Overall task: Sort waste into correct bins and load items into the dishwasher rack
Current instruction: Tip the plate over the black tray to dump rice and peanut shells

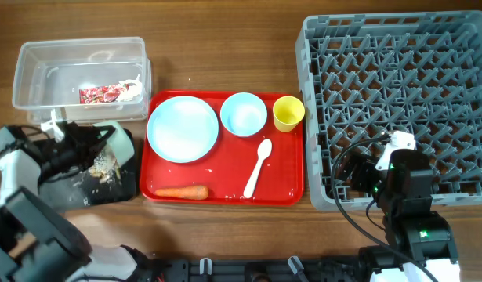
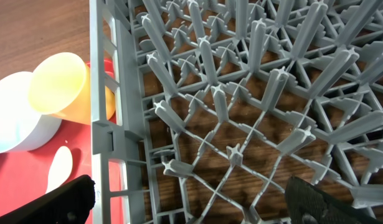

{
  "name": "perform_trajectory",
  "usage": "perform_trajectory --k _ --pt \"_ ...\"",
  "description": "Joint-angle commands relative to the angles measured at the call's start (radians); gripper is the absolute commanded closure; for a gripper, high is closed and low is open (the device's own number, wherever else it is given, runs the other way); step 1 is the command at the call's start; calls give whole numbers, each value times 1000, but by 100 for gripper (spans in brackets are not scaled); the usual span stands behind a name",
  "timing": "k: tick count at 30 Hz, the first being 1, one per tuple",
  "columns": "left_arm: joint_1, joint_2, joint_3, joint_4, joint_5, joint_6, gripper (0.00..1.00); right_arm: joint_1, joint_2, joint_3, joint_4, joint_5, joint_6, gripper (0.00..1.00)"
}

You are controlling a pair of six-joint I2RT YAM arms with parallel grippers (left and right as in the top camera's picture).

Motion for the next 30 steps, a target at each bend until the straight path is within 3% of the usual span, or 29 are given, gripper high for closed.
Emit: perform_trajectory --k 1,11,28,30 --pt "51 103 -27 -7 254 116 96 -3 -3 19 6 -14 7 0" --pt "64 131 -28 -30 443 158 96 -3 -3 19 6 -14 7 0" --pt "174 15 -28 -66 393 137 96 -3 -3 19 5 -14 7 0" --pt "175 15 -28 -108 381 200 96 -3 -3 19 6 -13 7 0"
